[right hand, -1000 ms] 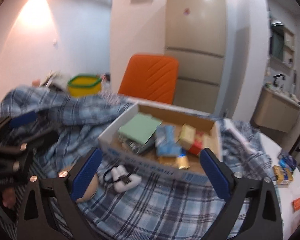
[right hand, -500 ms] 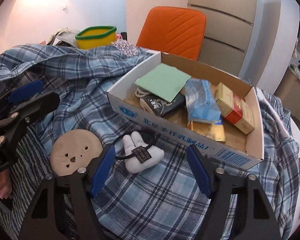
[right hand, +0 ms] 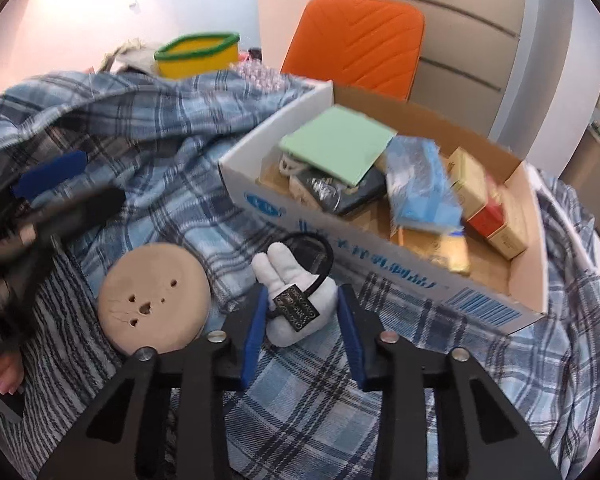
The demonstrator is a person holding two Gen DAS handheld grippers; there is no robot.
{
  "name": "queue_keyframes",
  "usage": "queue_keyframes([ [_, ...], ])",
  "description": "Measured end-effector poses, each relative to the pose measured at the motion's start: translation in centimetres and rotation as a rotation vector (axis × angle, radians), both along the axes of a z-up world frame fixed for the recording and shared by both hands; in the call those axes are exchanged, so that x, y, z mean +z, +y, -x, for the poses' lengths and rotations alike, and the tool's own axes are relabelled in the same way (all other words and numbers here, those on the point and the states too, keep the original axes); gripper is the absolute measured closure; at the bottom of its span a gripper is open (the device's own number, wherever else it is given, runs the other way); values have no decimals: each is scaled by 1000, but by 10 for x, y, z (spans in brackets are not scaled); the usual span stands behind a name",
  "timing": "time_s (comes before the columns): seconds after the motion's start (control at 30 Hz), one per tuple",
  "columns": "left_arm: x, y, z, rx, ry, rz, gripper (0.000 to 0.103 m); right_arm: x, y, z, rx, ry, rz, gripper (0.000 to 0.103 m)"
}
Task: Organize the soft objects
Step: 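Grasp the white bunny cable tie with the right gripper while the left gripper grasps the beige round pad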
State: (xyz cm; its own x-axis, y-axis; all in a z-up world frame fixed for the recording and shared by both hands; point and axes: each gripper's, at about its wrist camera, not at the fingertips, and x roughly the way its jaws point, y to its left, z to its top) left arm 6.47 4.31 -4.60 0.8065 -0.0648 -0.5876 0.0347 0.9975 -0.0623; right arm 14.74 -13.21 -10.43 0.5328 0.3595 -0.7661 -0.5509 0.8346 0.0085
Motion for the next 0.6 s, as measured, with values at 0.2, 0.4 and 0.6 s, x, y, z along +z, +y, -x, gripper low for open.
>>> queue_keyframes([
  [0.2, -5, -3, -2, -82, 76, 30, 18, 38, -23, 26, -75, -158, -48, 71],
  [0.4, -24, -26, -11, -145, 193, -60, 18, 51, -40, 45, -106, -206, -102, 71],
  [0.6, -38, -34, -17, -197, 256, -71, 19, 41, -36, 43, -97, -180, -91, 71],
])
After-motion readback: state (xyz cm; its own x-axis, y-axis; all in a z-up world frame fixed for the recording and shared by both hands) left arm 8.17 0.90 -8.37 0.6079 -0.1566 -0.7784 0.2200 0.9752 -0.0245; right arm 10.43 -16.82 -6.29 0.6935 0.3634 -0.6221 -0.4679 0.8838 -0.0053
